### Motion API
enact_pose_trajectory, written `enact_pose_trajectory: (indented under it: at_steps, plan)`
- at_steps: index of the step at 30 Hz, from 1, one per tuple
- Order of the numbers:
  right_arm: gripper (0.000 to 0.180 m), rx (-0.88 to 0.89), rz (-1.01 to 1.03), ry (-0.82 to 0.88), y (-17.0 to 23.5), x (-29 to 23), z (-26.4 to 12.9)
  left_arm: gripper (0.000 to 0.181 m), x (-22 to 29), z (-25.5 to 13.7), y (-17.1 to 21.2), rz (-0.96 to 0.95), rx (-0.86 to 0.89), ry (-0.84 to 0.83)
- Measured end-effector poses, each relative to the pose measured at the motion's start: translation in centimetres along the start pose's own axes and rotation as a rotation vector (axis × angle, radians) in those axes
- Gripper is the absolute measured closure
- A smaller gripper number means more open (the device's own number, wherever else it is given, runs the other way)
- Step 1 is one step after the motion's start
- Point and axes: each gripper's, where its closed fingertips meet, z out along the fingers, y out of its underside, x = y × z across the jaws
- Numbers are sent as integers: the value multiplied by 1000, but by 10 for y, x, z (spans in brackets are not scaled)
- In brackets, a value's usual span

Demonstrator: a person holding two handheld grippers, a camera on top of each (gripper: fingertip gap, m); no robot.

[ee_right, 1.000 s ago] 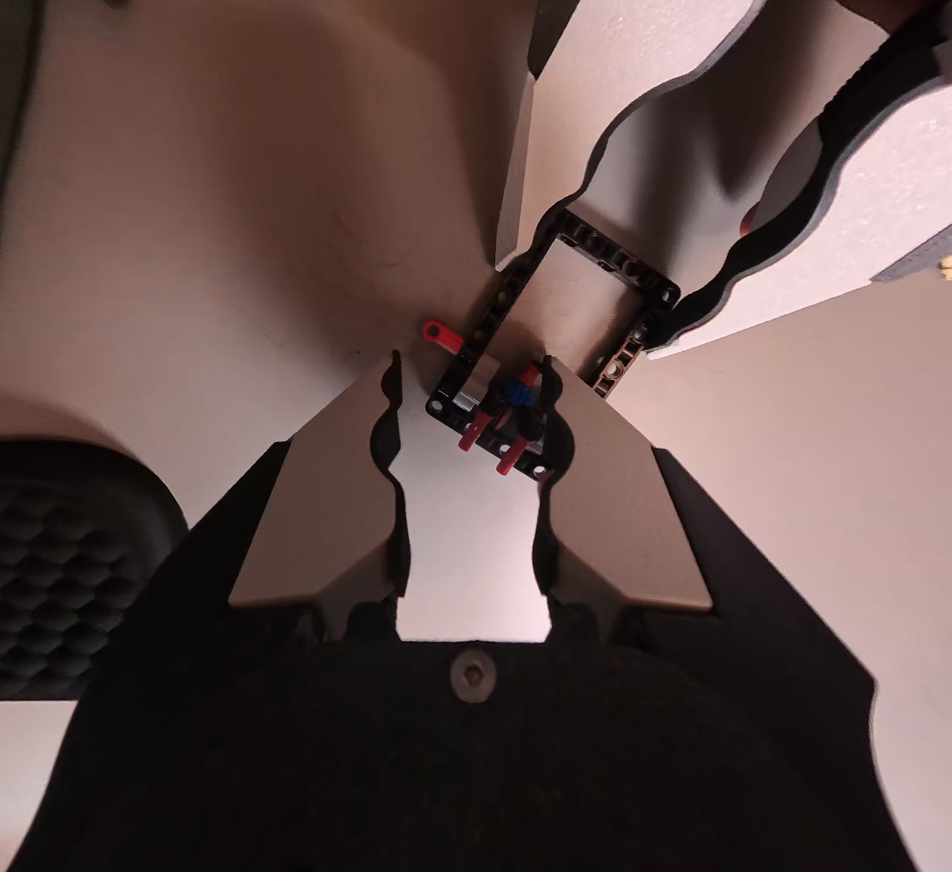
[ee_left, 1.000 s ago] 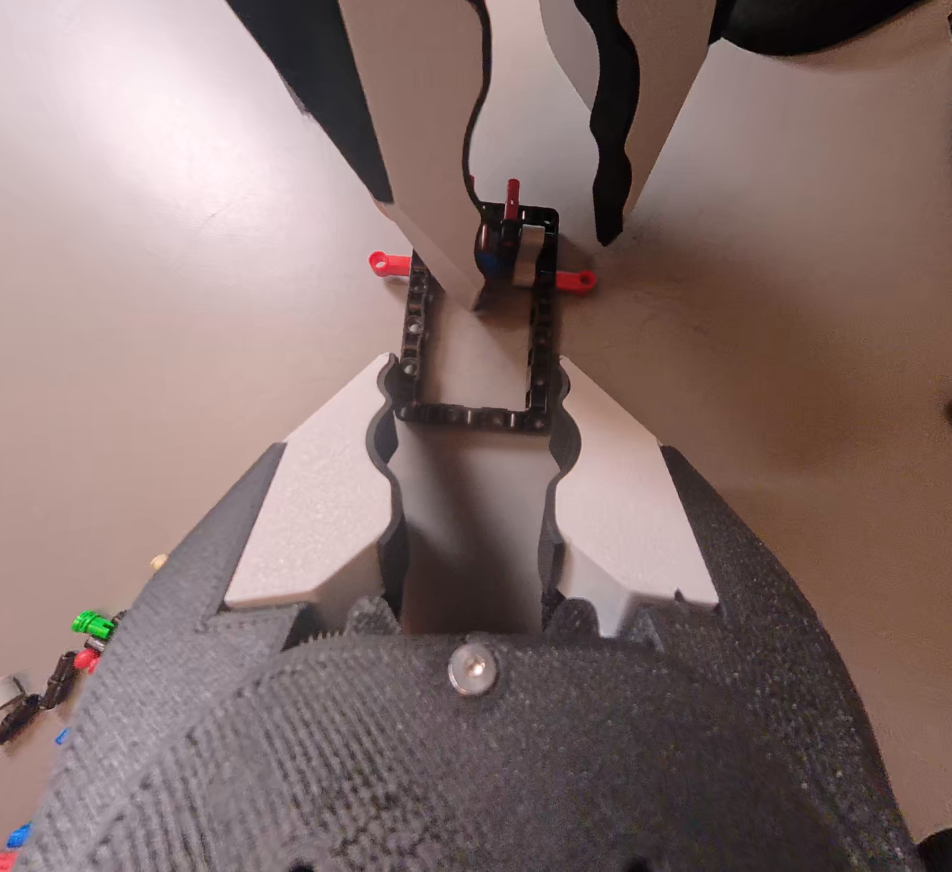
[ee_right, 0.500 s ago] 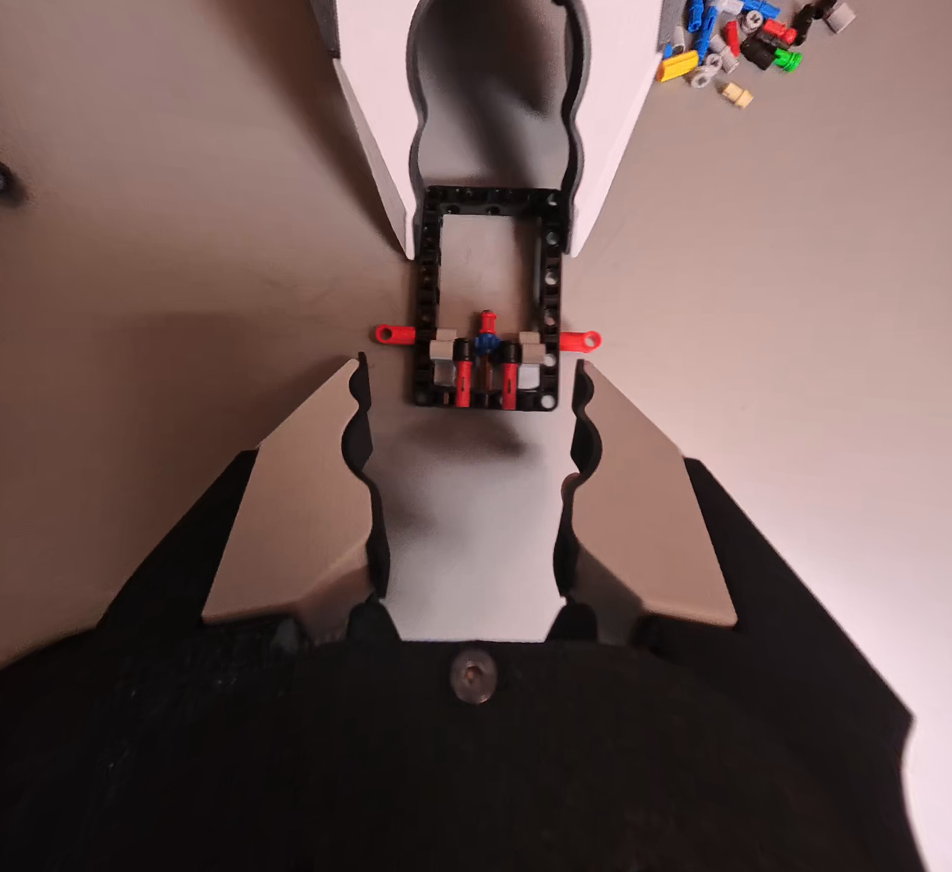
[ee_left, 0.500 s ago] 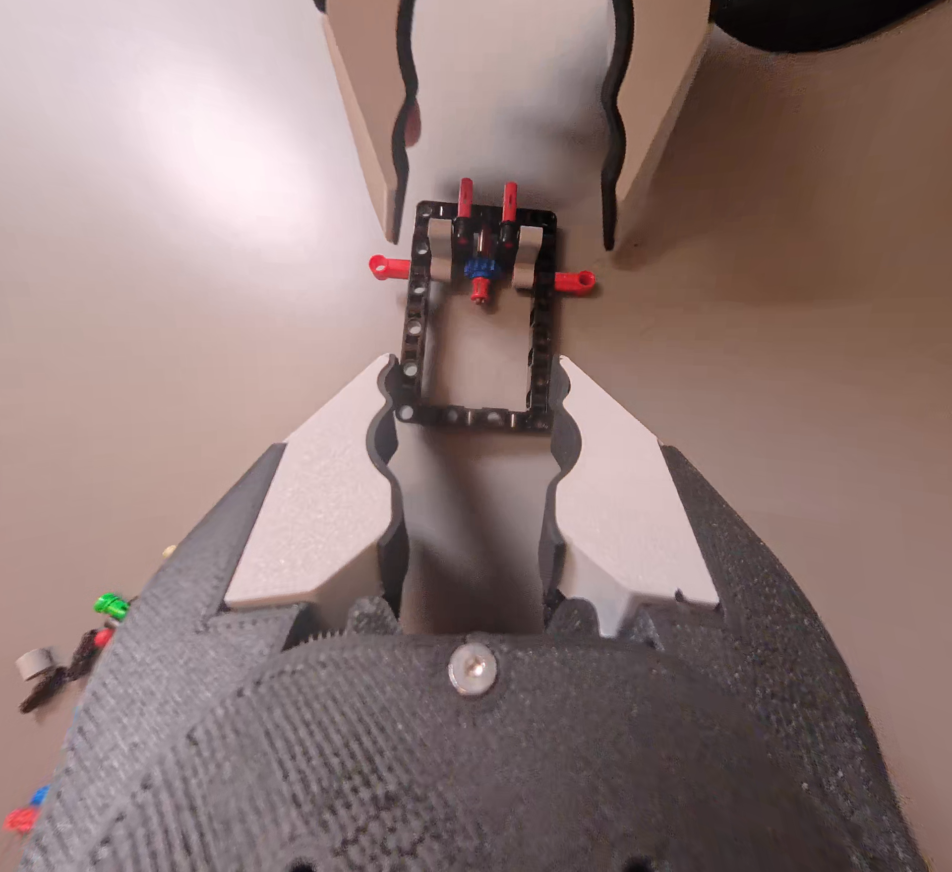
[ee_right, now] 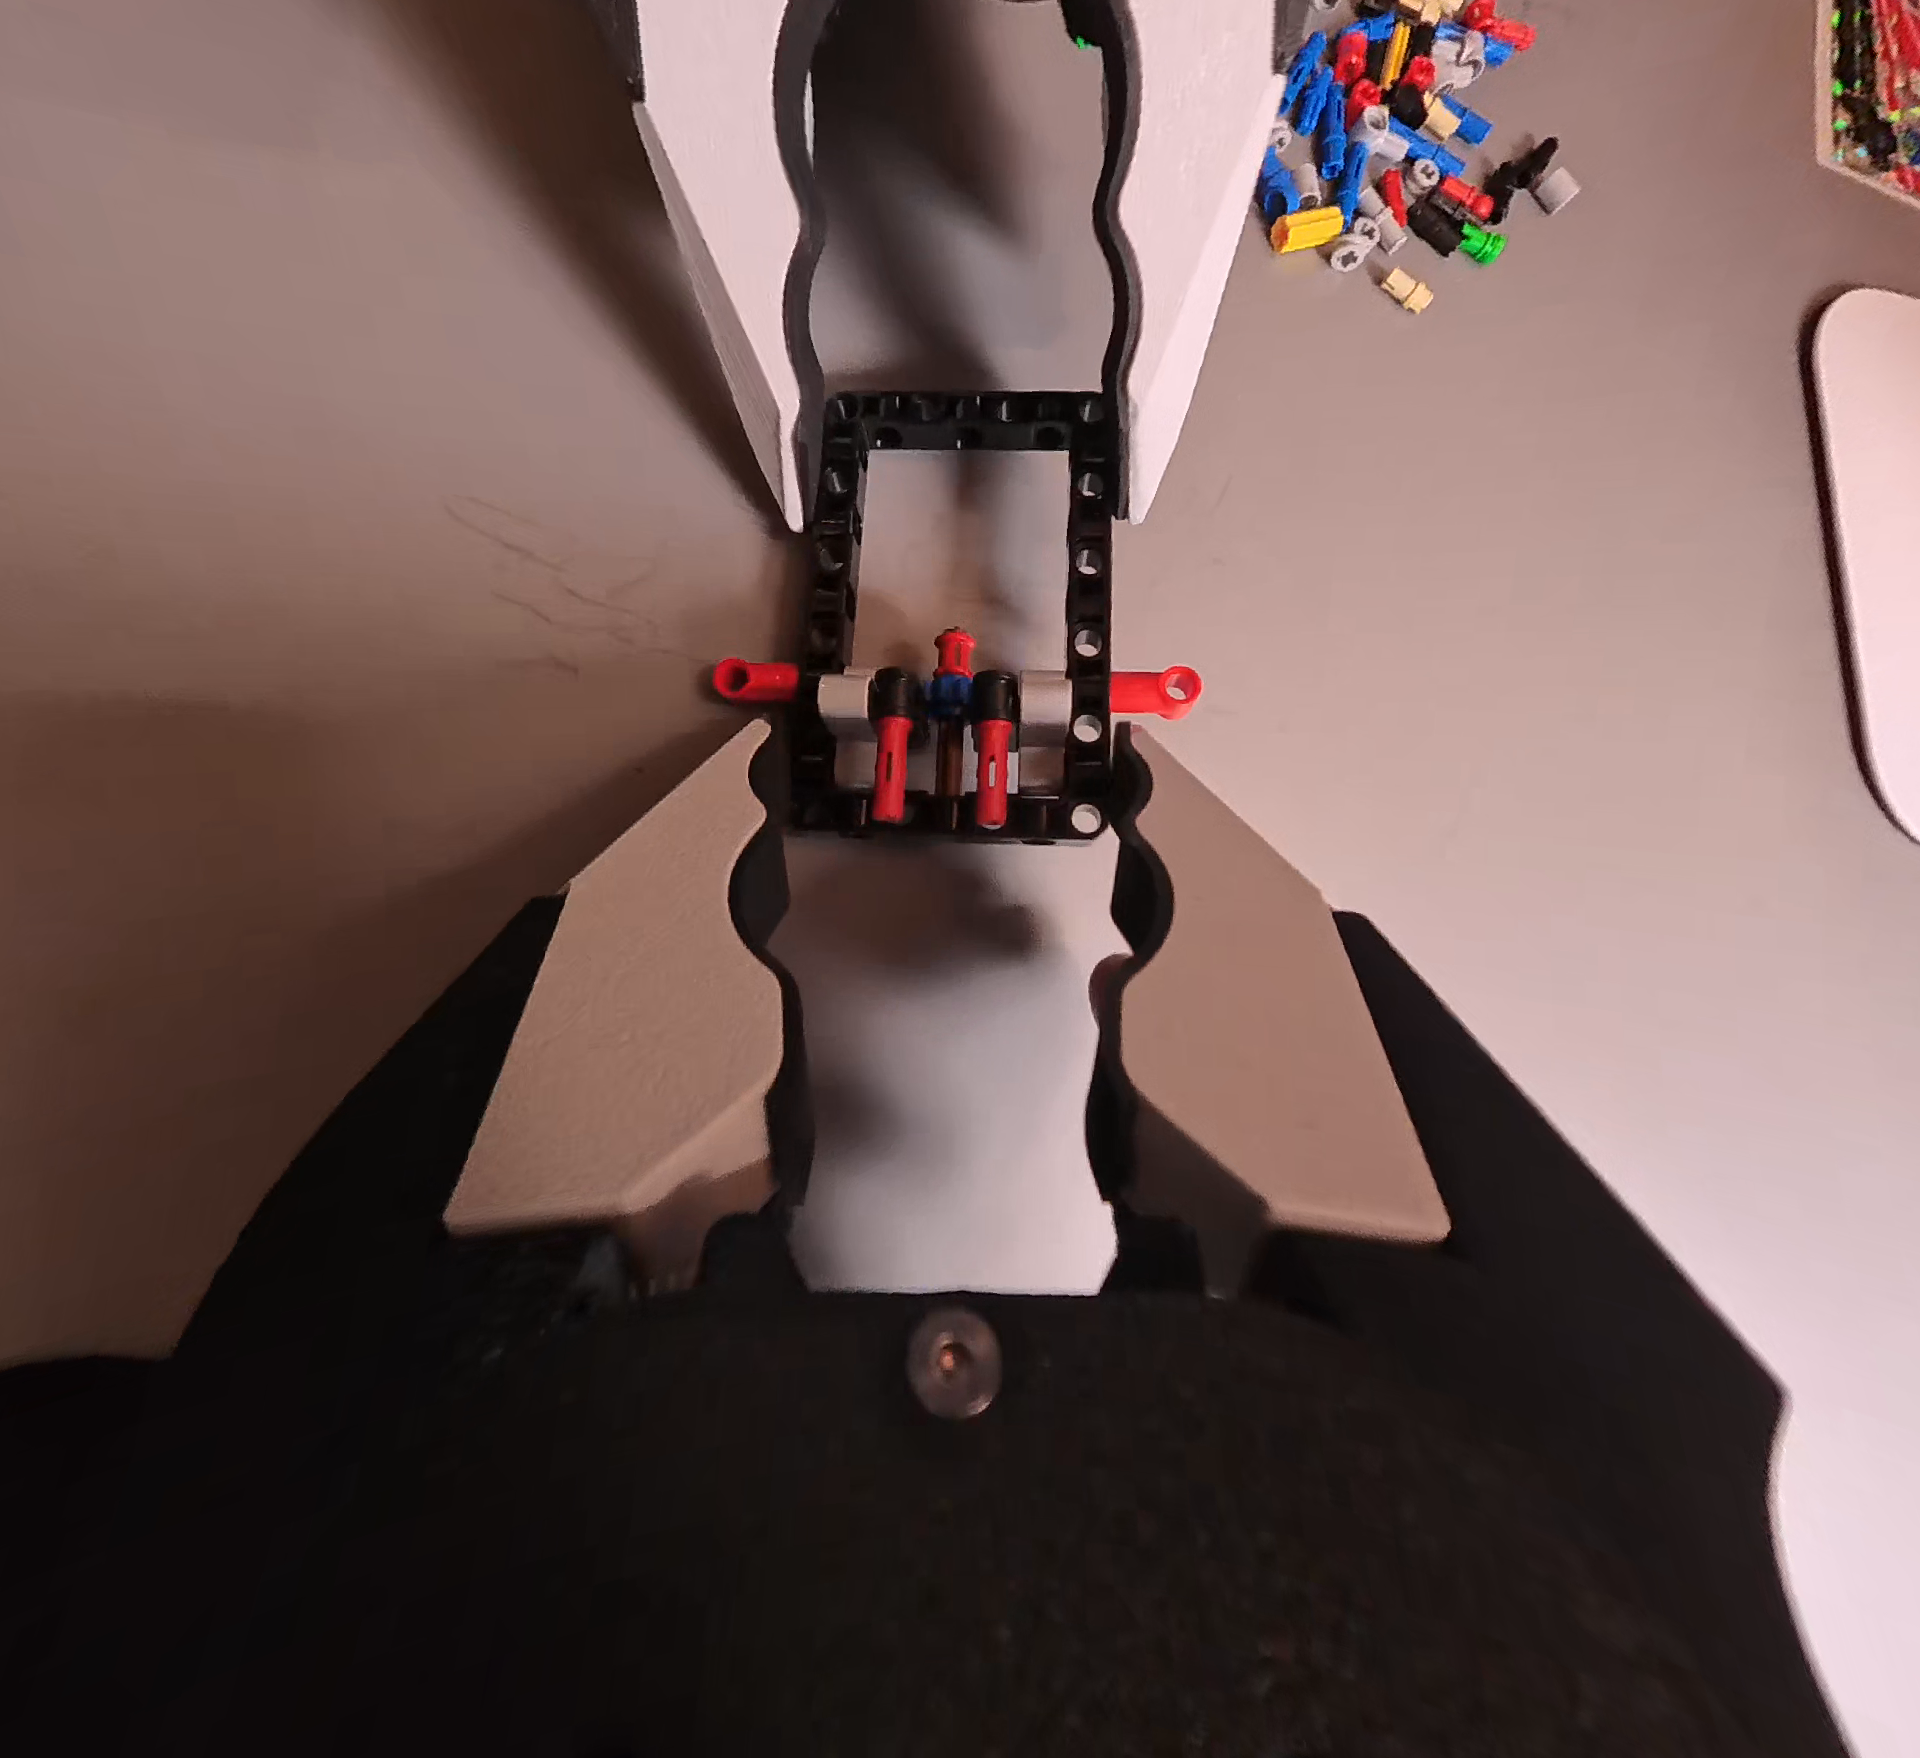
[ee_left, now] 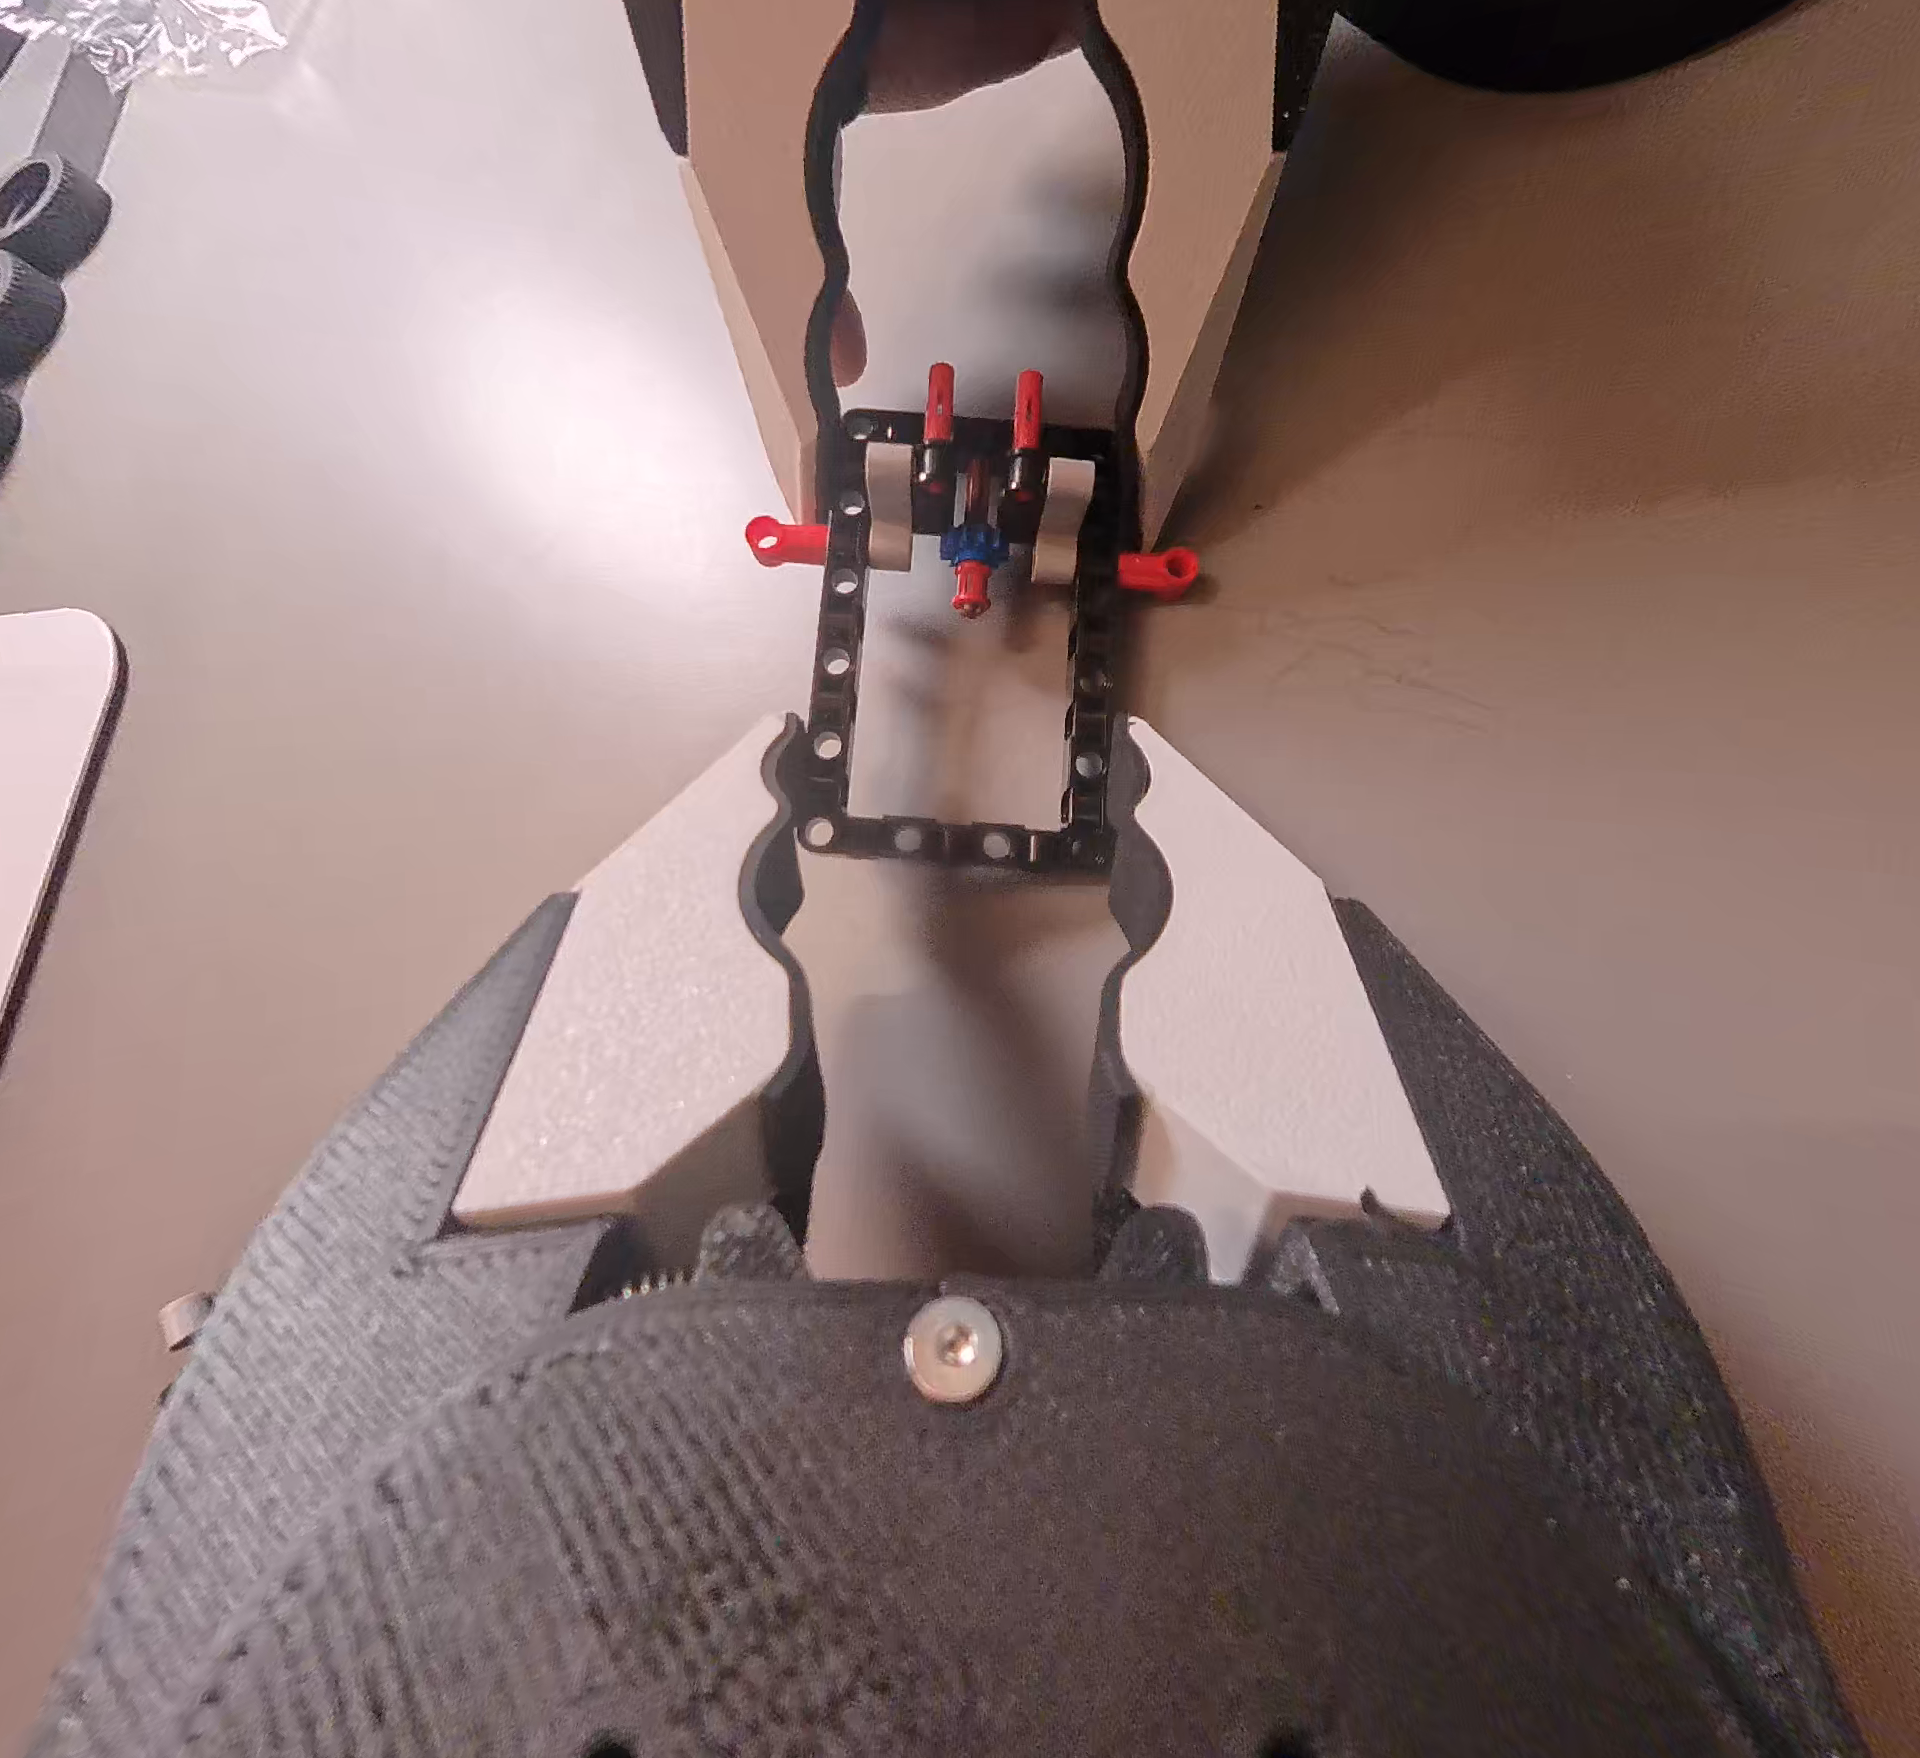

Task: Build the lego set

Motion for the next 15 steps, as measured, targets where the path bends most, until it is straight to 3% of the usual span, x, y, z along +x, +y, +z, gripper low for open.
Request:
enact_pose_trajectory:
  at_steps: [15]
  plan:
    - [116, 31, 74, 21, 2, 2, -11, 124, 4, 1, 1, -39, -14, 29]
